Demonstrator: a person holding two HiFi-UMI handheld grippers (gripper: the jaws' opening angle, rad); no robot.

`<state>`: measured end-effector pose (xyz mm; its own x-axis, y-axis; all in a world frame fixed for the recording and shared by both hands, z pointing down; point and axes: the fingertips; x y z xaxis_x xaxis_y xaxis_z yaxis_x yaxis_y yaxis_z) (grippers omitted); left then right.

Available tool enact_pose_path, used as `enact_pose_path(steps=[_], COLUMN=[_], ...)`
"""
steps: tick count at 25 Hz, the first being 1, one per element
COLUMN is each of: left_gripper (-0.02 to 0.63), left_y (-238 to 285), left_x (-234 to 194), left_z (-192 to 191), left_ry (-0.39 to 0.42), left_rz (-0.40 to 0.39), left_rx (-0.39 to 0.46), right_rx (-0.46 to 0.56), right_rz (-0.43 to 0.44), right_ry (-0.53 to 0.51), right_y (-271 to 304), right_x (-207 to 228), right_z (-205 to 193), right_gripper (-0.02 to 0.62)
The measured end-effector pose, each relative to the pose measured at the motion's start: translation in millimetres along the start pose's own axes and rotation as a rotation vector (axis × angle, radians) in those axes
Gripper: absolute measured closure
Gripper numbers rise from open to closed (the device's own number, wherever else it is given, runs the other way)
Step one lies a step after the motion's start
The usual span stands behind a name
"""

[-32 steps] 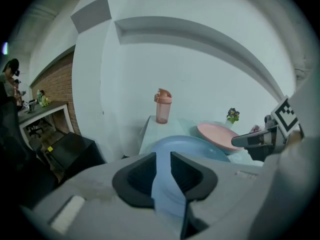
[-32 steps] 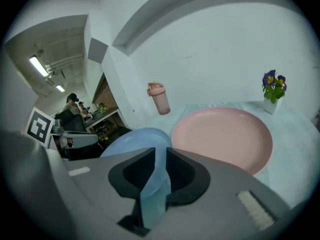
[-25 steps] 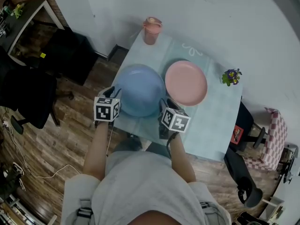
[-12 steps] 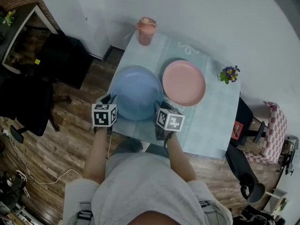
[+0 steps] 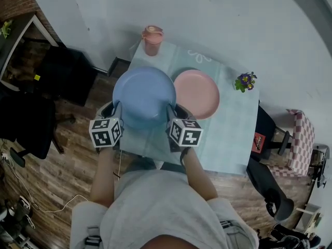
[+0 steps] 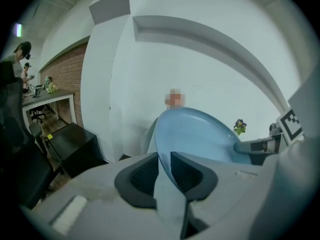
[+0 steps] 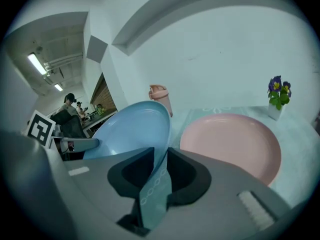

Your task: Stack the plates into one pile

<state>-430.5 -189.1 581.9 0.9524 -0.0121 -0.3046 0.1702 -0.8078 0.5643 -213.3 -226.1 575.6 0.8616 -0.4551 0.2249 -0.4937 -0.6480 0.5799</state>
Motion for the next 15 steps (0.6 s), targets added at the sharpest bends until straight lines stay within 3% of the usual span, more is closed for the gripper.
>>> enact_pose_path(steps=[15], left_gripper=[0.522], left_y=[42.8], left_x=[104.5], left_z=[45.0], left_ry=[0.072], left_rz=[-0.136], left_rx=[0.049], right_rx=[0.111], right_rz=[-0.102], right_ry=[0.035], right_y=[-50.5], right_x=[91.9], right_z=[46.0], right_gripper=[0.515])
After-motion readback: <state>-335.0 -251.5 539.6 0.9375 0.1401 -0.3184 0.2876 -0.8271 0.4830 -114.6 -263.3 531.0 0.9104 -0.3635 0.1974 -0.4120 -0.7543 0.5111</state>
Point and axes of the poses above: the fingertips, and each gripper's own axes: y forward along the fingers, x to its right, z out of its top, and after that the axes turned 5 degrees about -y, right-handed
